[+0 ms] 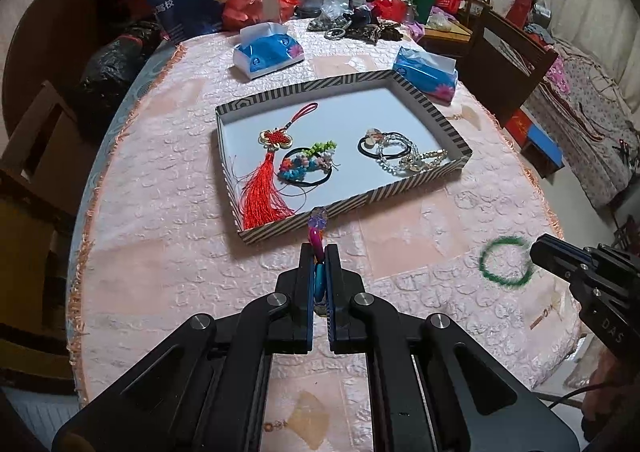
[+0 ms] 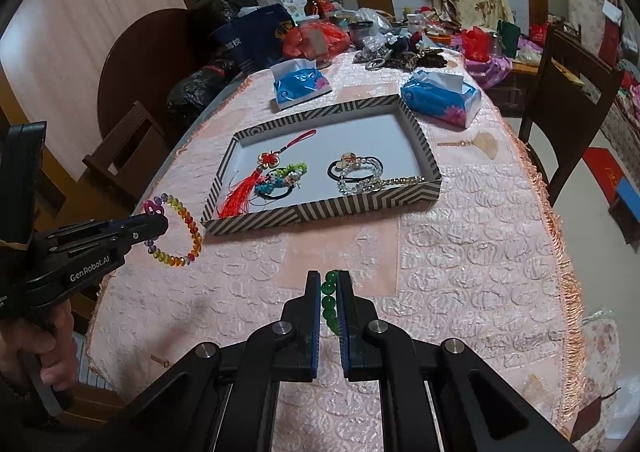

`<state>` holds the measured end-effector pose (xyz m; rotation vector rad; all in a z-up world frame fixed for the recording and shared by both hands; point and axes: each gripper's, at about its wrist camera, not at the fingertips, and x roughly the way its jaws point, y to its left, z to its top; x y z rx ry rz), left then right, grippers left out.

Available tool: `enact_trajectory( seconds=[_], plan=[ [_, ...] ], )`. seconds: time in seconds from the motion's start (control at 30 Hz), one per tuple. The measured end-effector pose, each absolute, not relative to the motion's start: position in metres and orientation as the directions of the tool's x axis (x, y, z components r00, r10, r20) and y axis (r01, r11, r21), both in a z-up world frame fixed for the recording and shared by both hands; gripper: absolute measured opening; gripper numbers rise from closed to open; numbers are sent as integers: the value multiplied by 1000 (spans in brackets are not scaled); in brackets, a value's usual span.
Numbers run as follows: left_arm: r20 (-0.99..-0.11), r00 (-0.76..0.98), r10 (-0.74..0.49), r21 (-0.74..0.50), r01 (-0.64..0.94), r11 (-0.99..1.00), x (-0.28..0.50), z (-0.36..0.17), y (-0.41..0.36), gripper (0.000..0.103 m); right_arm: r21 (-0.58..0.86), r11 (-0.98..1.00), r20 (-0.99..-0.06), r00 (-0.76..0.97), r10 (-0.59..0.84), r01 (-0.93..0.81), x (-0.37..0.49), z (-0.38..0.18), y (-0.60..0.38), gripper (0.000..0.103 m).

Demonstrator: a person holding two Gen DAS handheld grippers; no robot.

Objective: Organize jewelry

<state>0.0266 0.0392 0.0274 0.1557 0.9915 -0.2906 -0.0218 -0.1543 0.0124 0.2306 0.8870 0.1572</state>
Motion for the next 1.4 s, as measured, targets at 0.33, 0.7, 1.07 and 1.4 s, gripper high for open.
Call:
enact_trajectory(
  seconds=[0.33,0.7,1.07,1.4],
  plan=[
    [-840,513,-176,-7,314,949,24,29,39,3,252,967,-748,628,216,-33,-27,16,-155,7],
    [-870,447,-206,-66,308,949,19,2,51,3,252,967,-816,543,197,28,-25,-74,-179,42],
    [-906,391,-161,-48,283,958,17,-24,70,3,106,986,-840,520,156,-126,-1,-110,-128,72],
    [-907,377,-188,-79,285,955,30,-28,67,3,87,991,-844,521,126,-98,-1,-105,-147,13]
  ],
)
